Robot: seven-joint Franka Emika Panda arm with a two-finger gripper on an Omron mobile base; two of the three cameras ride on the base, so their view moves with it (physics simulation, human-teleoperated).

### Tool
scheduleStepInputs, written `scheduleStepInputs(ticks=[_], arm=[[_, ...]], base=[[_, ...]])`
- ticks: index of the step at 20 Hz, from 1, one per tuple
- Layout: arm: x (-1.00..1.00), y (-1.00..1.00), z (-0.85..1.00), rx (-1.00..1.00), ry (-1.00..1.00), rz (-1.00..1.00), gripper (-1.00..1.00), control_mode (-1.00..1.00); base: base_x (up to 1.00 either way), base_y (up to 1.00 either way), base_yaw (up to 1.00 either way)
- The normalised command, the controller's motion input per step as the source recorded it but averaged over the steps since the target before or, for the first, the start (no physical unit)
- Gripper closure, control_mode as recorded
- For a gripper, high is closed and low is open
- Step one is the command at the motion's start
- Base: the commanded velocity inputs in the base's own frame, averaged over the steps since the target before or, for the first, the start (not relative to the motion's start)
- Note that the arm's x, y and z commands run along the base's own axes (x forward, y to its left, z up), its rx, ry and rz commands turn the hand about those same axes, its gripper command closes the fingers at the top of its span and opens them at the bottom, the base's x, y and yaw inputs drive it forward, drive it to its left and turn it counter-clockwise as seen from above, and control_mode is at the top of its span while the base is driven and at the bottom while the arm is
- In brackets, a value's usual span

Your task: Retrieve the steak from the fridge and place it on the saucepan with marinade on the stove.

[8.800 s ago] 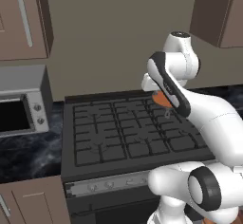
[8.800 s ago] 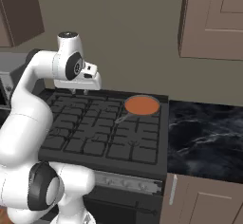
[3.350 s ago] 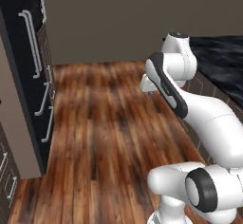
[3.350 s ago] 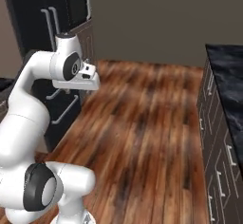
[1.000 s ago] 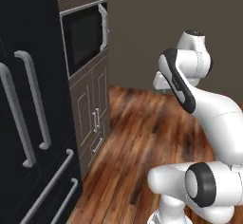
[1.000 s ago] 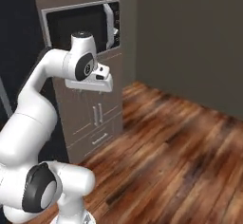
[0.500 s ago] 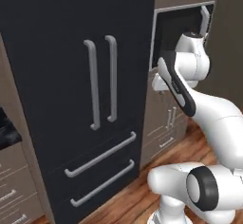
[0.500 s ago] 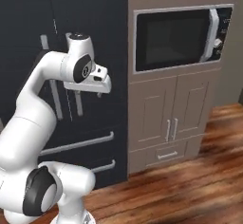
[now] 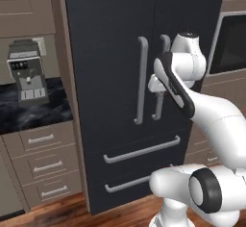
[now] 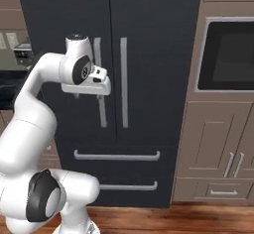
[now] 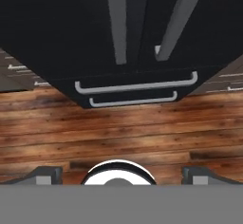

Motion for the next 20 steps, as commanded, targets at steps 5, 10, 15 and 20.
scheduleStepInputs(ticks=[5, 10, 15, 20], arm=[[0.0, 0.0, 0.0, 0.0, 0.0, 0.0, -1.0, 1.0], [0.0, 0.0, 0.0, 0.0, 0.0, 0.0, -1.0, 1.0], [0.0, 0.0, 0.0, 0.0, 0.0, 0.0, -1.0, 1.0], [0.0, 0.0, 0.0, 0.0, 0.0, 0.0, -1.0, 1.0]], base=[[0.21, -0.17, 0.17], [0.3, -0.43, 0.22], [0.28, -0.43, 0.24], [0.05, -0.36, 0.23]])
